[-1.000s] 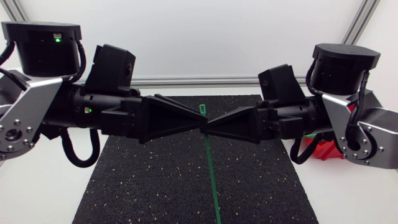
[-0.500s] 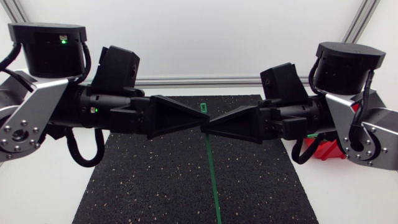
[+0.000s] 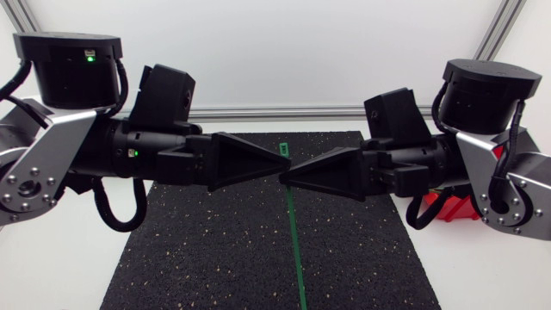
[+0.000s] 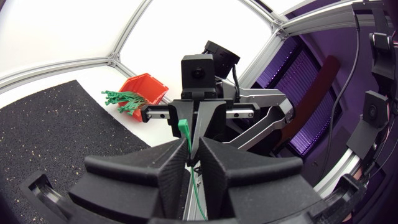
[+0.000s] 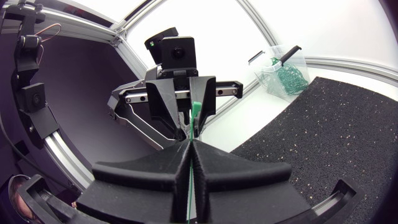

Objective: Take a green cable tie from the red box, thread the tail through the head to close it, then place it in the transparent bin on the left.

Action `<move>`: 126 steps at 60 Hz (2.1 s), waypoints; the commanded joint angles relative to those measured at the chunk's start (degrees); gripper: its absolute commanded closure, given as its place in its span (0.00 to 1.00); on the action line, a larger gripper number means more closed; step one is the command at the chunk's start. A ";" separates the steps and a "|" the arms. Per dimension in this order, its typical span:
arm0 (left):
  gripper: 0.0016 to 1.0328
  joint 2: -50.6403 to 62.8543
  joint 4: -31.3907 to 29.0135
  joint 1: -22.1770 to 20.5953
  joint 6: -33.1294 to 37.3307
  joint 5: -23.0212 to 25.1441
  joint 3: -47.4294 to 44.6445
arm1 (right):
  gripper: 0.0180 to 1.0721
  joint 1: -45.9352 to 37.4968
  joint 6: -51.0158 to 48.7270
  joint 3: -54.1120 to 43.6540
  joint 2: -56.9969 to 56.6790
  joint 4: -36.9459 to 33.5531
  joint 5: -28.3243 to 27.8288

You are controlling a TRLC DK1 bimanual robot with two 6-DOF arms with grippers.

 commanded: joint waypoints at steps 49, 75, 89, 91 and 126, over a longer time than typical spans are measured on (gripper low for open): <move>0.96 -2.22 -1.01 3.31 -2.10 -1.59 -0.19 | 0.73 2.23 -0.47 -2.76 -0.89 1.05 0.75; 0.96 -2.05 -1.27 2.61 -2.10 -1.50 -0.19 | 0.95 2.58 -1.70 -2.76 -0.80 0.17 1.54; 0.96 -1.79 -1.19 2.34 -2.10 -1.59 0.07 | 0.95 3.38 -2.49 -2.76 0.16 -0.27 2.16; 0.96 -1.87 -1.19 2.34 -2.10 -1.59 0.07 | 0.95 3.46 -2.75 -2.67 0.25 -0.54 2.16; 0.96 -0.91 -1.98 1.90 -2.28 -2.73 0.95 | 0.94 3.38 -4.42 -2.23 0.34 -1.50 3.04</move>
